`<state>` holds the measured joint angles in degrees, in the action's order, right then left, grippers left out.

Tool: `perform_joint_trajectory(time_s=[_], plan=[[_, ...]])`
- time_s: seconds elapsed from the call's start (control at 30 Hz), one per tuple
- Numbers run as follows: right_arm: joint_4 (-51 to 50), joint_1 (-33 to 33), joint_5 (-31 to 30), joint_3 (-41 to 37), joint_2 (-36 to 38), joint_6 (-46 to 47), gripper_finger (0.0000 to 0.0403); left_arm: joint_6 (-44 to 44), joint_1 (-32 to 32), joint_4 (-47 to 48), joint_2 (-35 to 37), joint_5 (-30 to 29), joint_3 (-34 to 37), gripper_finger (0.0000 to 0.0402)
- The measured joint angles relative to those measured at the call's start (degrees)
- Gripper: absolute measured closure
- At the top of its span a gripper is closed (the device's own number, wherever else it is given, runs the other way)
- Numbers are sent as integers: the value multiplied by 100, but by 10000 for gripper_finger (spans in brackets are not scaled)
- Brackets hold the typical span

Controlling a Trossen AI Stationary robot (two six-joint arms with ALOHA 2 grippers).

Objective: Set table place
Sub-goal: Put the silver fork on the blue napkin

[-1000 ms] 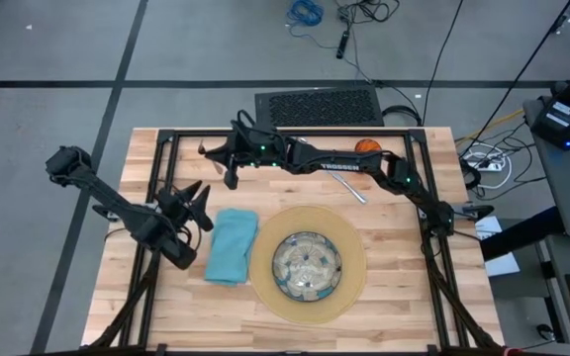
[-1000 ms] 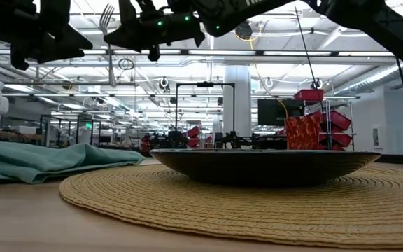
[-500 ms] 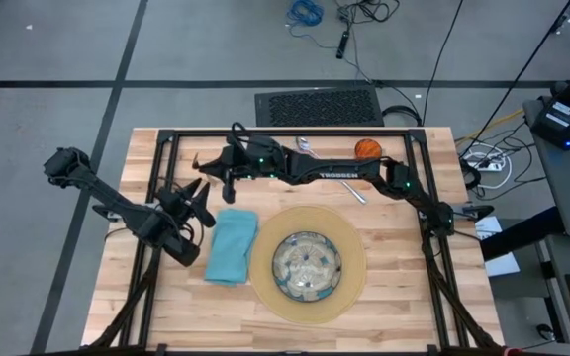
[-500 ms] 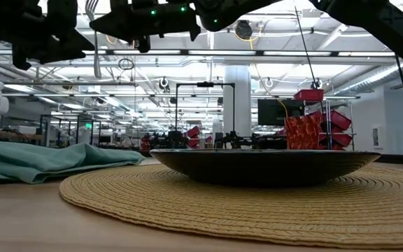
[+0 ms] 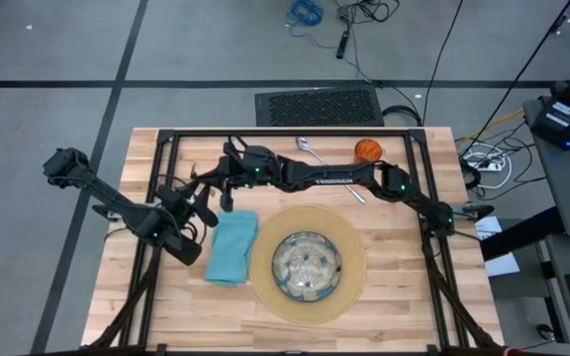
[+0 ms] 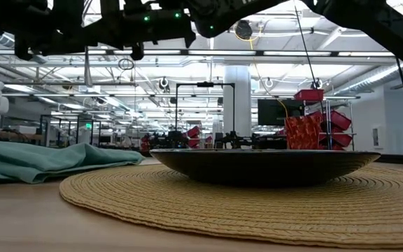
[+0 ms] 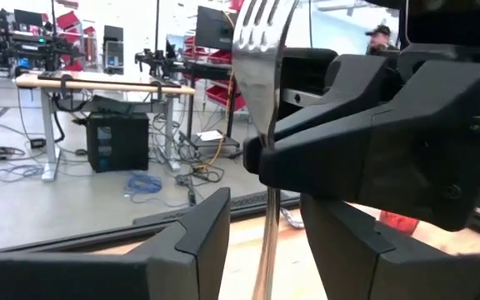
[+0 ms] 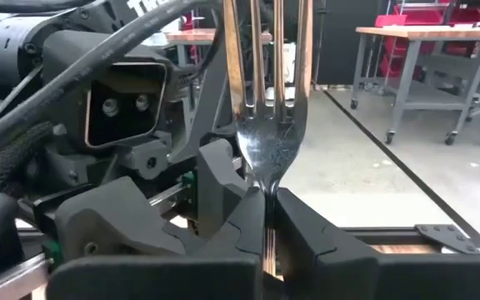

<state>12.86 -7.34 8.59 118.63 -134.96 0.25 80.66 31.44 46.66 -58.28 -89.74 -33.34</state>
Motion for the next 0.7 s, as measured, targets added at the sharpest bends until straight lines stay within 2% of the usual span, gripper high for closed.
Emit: perform_joint_trajectory(time_s=[0.4, 0.7], plan=[[-43, 39, 44, 0, 0, -86, 403, -63, 7, 82, -113, -19, 0, 267], [-69, 38, 53, 0, 0, -101, 403, -41, 7, 77, -136, 71, 0, 309]])
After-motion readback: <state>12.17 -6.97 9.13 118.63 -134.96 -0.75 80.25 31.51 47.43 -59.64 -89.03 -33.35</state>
